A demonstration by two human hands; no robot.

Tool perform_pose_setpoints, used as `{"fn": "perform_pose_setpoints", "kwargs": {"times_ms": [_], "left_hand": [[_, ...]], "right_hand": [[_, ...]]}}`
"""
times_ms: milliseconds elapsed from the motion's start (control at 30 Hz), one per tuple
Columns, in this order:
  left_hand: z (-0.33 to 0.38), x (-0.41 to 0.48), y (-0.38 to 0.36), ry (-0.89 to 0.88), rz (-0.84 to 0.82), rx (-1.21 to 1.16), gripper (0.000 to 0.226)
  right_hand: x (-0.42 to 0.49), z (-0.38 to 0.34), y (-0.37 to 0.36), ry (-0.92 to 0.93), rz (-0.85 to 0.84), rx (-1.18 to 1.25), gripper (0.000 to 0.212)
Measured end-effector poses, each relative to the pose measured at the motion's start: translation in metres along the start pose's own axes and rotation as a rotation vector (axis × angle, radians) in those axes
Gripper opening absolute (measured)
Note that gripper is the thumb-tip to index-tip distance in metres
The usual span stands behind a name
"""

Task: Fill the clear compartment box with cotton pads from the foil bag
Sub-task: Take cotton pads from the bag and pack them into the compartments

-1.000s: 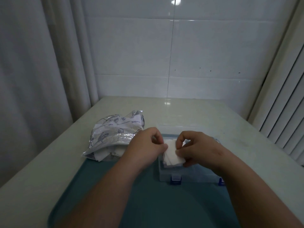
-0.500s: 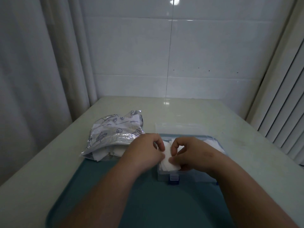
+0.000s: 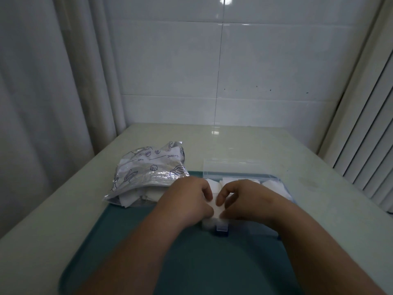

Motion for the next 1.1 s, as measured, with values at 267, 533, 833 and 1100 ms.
{"fn": "perform_pose_setpoints", "kwargs": {"times_ms": [267, 533, 833, 1100], "left_hand": [[0.001, 0.003, -0.004, -0.019, -0.026, 0.063, 0.031], [-0.001, 0.005, -0.009, -0.02, -0.065, 0.074, 0.026], [0.0, 0.006, -0.007, -0.057, -0.002, 0.097, 0.03], [-0.004, 0.007, -0.011, -0.039, -0.056, 0.073, 0.028]], "right_hand": [[0.003, 0.001, -0.001, -0.014, 0.053, -0.033, 0.029], [0.005, 0.0, -0.005, -0.029, 0.058, -0.056, 0.027], [0.004, -0.001, -0.001, -0.073, 0.077, 0.021, 0.022], [0.004, -0.004, -0.003, -0.06, 0.076, -0.149, 0.037]]}}
Point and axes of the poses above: each hand's wrist, its own x-axis towards the middle knuckle, its own y-axis out of the back of the hand, z = x × y, the point moved 4 cm from there along x, towards the middle knuckle
